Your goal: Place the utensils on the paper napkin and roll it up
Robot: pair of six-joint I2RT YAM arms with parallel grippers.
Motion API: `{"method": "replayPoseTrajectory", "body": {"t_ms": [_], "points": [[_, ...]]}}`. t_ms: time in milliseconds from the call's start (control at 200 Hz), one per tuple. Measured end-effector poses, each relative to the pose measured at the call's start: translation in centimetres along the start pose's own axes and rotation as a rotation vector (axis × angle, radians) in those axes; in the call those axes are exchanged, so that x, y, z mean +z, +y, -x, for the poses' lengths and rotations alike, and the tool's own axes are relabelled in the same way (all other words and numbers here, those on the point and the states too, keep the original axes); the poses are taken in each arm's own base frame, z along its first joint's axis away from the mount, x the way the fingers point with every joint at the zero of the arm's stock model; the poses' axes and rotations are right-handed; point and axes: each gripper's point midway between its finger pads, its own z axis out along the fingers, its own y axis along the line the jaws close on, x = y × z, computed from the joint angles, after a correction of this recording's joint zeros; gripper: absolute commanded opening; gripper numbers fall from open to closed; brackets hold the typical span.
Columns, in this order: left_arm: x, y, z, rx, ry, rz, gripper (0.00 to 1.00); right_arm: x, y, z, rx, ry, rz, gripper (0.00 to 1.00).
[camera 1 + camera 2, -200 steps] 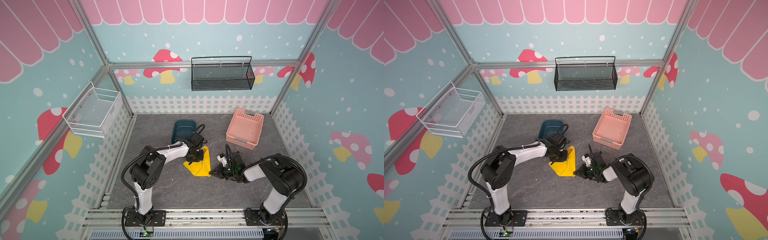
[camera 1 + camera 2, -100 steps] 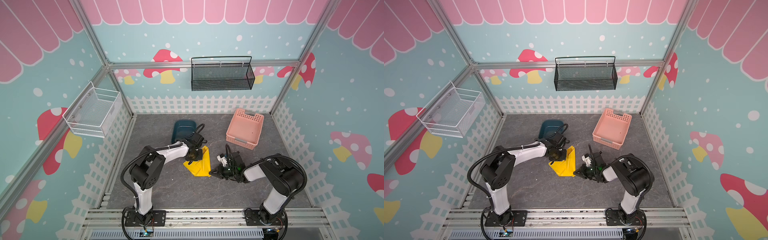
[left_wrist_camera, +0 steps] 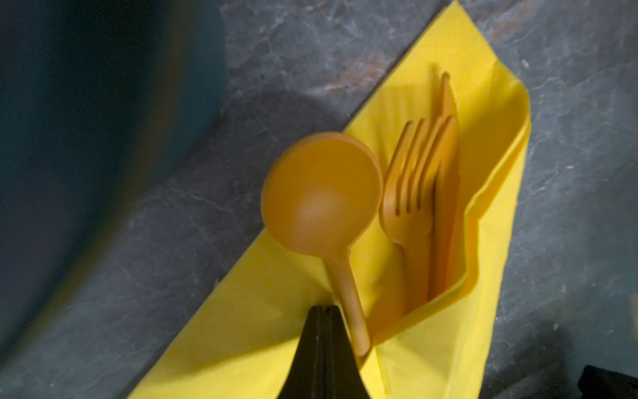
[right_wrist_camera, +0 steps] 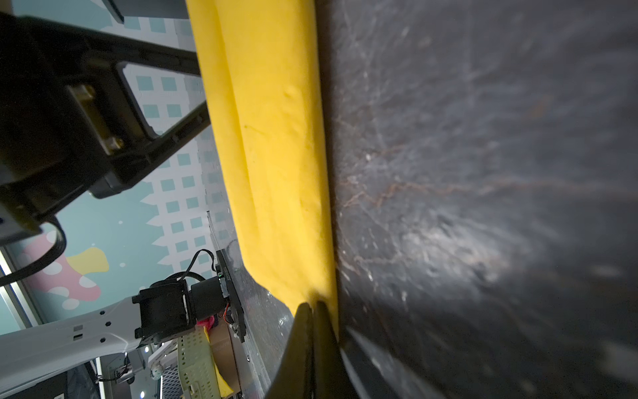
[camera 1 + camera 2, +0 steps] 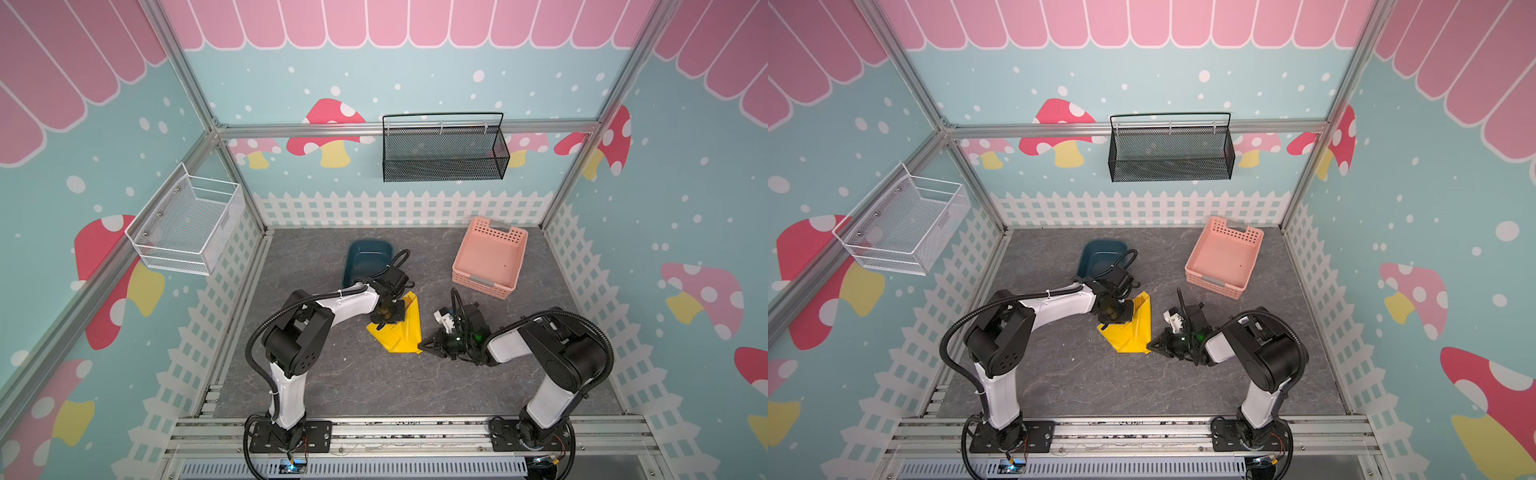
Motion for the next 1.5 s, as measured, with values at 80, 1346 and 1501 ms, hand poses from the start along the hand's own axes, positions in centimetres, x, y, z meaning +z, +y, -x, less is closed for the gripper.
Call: {"method": "replayPoseTrajectory", "body": {"t_ms": [80, 1346, 1501], "points": [[0.1, -0.1, 0.1, 0.0, 0.002, -0.001, 0.02, 0.0, 0.0, 0.0, 0.0, 0.001, 0.0, 0.05], [-2.7, -0.8, -4.0, -0.05, 0.059, -0.155, 0.31, 0.0, 0.0, 0.0, 0.0, 0.002, 0.001, 0.05], [-1.6, -0.1, -5.4, -0.122, 0.104, -0.207, 0.32, 0.0, 0.0, 0.0, 0.0, 0.001, 0.001, 0.05]]}}
